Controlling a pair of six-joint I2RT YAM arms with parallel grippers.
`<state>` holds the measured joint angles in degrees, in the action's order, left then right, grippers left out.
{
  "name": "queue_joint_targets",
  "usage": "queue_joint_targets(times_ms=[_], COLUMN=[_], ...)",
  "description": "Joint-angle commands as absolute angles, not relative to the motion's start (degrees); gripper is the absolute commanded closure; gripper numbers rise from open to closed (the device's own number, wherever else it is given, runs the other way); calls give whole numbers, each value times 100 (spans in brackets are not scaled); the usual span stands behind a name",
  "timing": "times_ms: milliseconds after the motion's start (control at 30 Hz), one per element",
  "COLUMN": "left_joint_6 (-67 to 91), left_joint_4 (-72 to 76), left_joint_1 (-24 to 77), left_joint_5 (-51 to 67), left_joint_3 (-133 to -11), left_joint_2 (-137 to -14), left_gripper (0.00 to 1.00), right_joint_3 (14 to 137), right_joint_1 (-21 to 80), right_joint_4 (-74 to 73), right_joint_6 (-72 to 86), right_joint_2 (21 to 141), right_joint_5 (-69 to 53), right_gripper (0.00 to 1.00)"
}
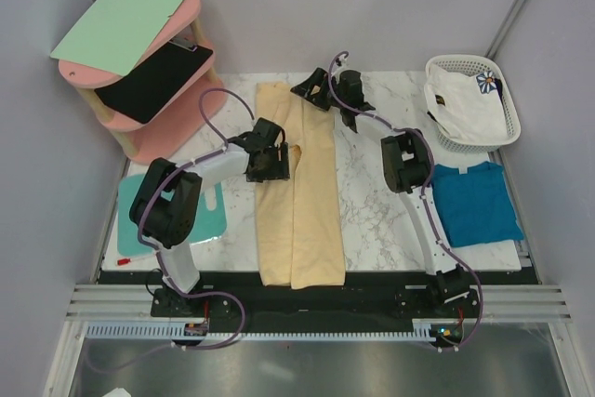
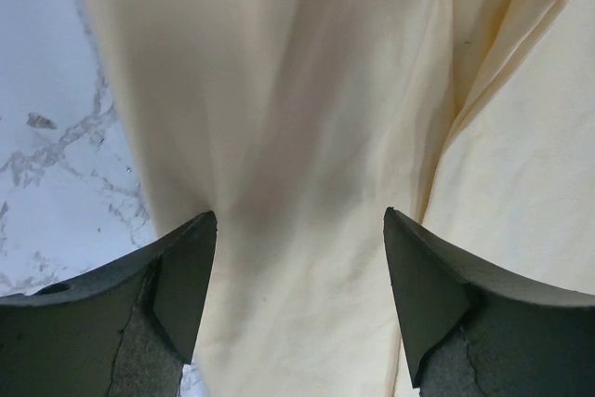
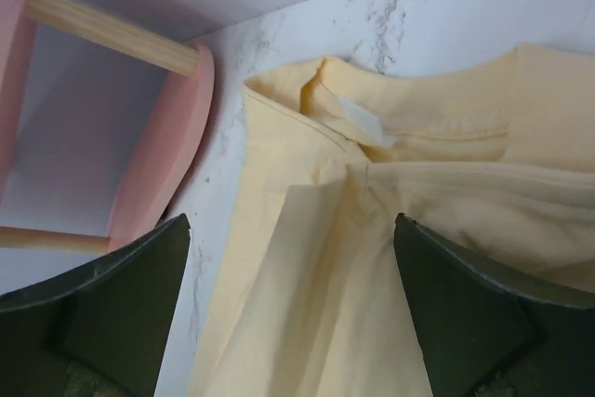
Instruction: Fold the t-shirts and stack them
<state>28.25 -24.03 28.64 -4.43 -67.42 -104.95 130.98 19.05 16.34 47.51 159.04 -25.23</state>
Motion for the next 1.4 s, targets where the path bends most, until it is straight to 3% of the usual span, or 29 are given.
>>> queue_joint_targets(times_ms=[0,200,433,533,567,667,967,1367], left_joint_6=[2857,2725,2724,2689,2698,2768,3006,3147], left_joint_4=[-2329,-2320,-2268,-2294,-2294,-2338,-2355,-2312], left_joint_1=[2865,2760,2067,1943,1916,1837,1670,1521], left_joint_5=[-852,-1239,-55,332,404,597,641,580], left_joint_3=[-6583,-6863,-8225,-9016,-9192,-9842,-10942,-12040], left_joint_2=[-9818,-9536,-10572,-11220,-11372,-11925,-12910,-13983], left_gripper=[20,16,16,16,16,17,18,33], right_joint_3=[12166,10285,9326,9281,9264,9264,9246,9299], right_joint_1=[1898,1846,1872,1881,1881,1933,2074,2083], right_joint_4=[2364,2584,1558,1337,1319,1213,1178,1222], right_joint_6=[4386,3999,3358,3287,3313,3357,3357,3375], right_joint_2=[14656,12836,11988,12146,12216,12515,13157,13482], right_joint_5=[-2725,-2664,-2347,-2504,-2566,-2602,-2479,-2479], right_gripper=[2,2,2,29,53,100,100,100])
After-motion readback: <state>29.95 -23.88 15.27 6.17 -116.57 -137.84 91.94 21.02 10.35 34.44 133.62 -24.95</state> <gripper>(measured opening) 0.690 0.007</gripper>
